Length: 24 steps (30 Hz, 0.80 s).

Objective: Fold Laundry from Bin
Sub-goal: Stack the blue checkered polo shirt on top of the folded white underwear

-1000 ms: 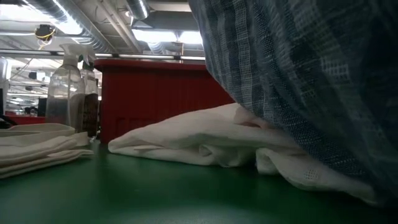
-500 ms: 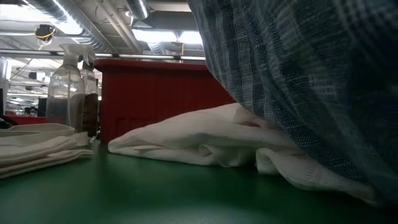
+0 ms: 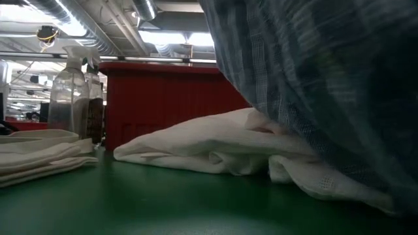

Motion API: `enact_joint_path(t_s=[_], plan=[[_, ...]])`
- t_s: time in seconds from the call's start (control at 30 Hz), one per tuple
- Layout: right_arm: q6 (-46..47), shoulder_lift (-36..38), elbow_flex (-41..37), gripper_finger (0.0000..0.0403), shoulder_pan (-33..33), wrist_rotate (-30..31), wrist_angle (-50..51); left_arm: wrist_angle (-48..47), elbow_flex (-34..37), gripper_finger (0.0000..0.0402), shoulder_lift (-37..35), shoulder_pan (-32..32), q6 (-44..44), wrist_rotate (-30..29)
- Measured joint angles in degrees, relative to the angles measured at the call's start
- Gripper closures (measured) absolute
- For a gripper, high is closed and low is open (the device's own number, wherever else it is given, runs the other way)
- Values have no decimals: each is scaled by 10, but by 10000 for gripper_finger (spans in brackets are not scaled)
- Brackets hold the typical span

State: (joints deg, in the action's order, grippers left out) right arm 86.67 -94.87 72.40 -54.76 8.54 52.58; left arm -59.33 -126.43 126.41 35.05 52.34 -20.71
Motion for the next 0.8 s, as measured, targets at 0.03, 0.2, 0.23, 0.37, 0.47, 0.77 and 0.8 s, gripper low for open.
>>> enact_joint_path(t_s=[0.03,0.2,0.23,0.37,0.47,0.77,0.8], plan=[[1,0,0,244,0,5,5,0,0,401,0,0,0,0],[18,0,0,244,0,14,20,0,0,401,0,0,-2,-1],[18,0,0,244,0,14,19,0,0,401,0,0,-2,-1],[19,-3,0,244,0,9,6,0,0,401,0,0,-2,-1],[21,-11,0,244,-13,5,-4,0,0,401,0,2,2,-3],[47,-46,0,244,-47,-16,-43,0,0,401,0,7,45,0],[47,-48,0,244,-48,-15,-41,0,0,401,0,7,46,4]])
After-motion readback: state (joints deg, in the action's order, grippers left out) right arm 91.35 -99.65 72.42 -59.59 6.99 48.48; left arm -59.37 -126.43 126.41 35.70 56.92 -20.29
